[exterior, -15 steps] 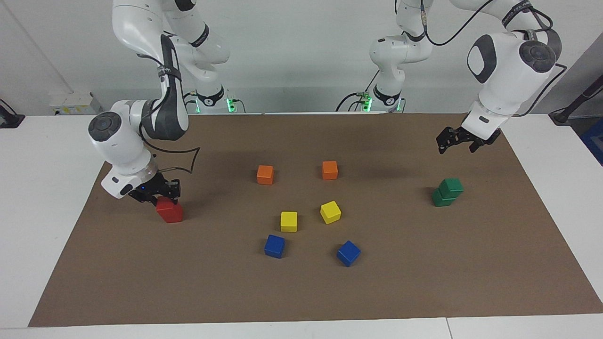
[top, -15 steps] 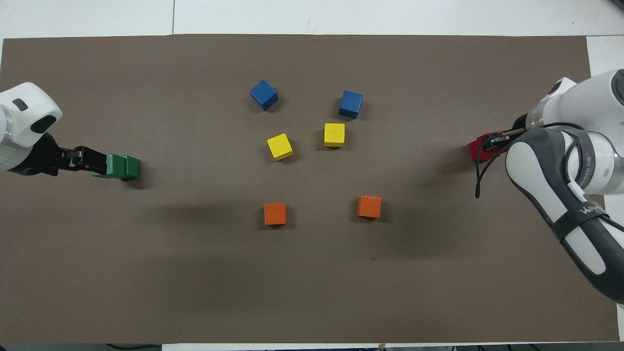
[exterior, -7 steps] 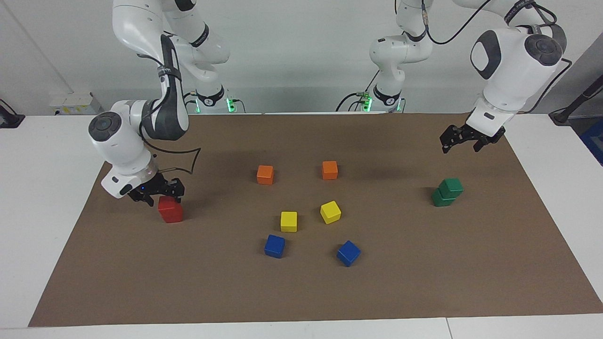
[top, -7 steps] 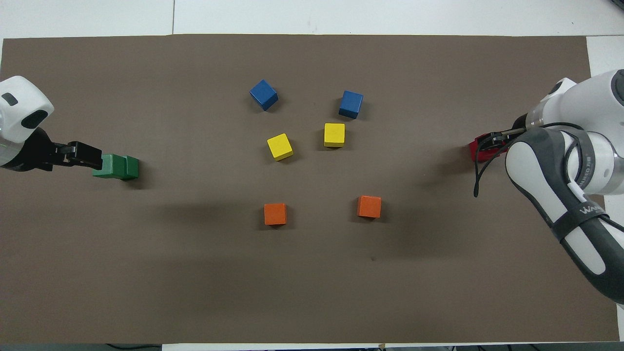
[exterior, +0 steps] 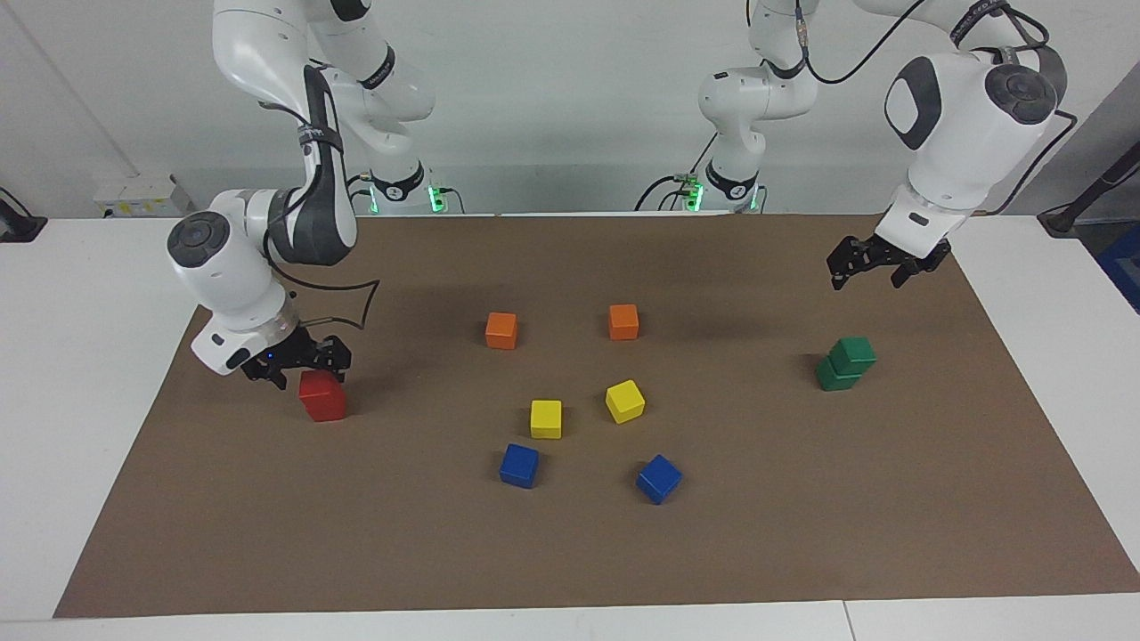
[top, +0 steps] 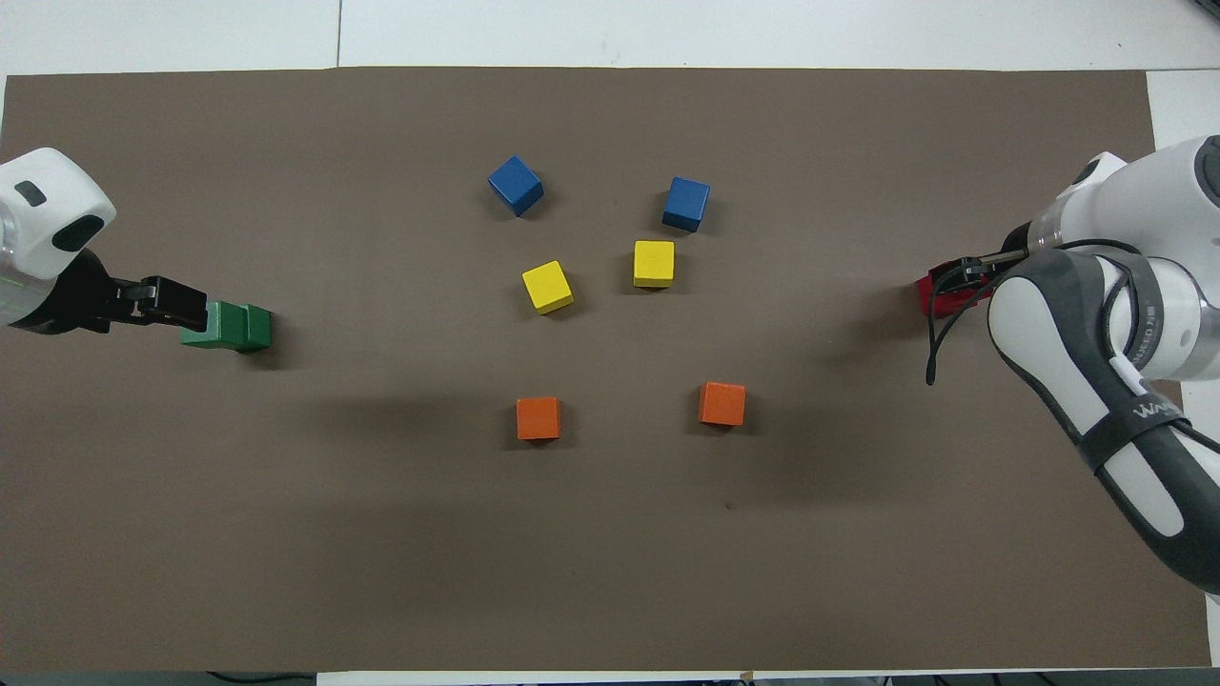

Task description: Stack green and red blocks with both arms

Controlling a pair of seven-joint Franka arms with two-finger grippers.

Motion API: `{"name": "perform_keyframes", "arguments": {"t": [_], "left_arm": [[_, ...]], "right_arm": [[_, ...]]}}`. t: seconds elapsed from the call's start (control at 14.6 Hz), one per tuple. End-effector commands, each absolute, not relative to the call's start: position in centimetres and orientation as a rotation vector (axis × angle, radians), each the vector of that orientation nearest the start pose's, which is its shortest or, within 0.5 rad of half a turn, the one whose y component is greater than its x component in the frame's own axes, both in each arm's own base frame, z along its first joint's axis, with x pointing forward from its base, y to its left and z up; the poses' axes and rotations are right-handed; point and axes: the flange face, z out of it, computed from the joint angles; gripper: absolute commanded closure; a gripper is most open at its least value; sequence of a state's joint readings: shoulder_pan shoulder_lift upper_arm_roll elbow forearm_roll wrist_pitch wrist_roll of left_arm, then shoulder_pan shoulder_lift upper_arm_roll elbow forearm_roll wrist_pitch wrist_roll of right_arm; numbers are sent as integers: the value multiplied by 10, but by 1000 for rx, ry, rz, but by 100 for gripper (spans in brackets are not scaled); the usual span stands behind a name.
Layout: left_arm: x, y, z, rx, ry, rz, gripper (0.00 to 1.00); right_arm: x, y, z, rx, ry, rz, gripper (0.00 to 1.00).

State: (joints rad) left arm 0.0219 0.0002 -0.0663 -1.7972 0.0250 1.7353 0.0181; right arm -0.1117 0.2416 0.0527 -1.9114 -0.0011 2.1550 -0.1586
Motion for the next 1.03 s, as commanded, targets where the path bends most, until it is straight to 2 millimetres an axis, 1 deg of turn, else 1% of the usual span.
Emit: {"name": "perform_keyframes", "arguments": {"t": [0.0,0.07,0.14,0.21,0.27,0.41,0.55,0.62,0.69,0.75,0.89,0.96], "left_arm": [[555,-28,535,-3120,103,107,0],[555,-27,537,-3120,100,107,0],[554,-25,538,-3120,93,110,0],[554,-24,538,-3121,91,105,0],[555,-25,539,-3121,93,100,0],[553,-30,542,-3119,108,95,0],[552,-27,545,-3119,103,86,0],[552,-25,547,-3120,101,79,0],[551,-25,552,-3122,98,60,0],[550,-25,553,-3122,98,59,0],[549,-22,557,-3123,88,48,0],[547,-21,564,-3123,88,33,0]], "right_arm": [[607,-27,418,-3115,-132,-11,0],[604,-23,440,-3115,-148,-13,0],[597,-12,464,-3116,-182,-37,0],[590,-6,489,-3120,-196,-86,0],[581,5,513,-3121,-223,-128,0],[567,7,550,-3124,-228,-119,0],[556,2,586,-3126,-213,-68,0],[547,-1,603,-3128,-198,-44,0],[539,1,614,-3131,-181,-55,0],[532,2,622,-3134,-158,-65,0],[526,5,629,-3136,-151,-57,0],[522,4,634,-3136,-151,-55,0]]}}
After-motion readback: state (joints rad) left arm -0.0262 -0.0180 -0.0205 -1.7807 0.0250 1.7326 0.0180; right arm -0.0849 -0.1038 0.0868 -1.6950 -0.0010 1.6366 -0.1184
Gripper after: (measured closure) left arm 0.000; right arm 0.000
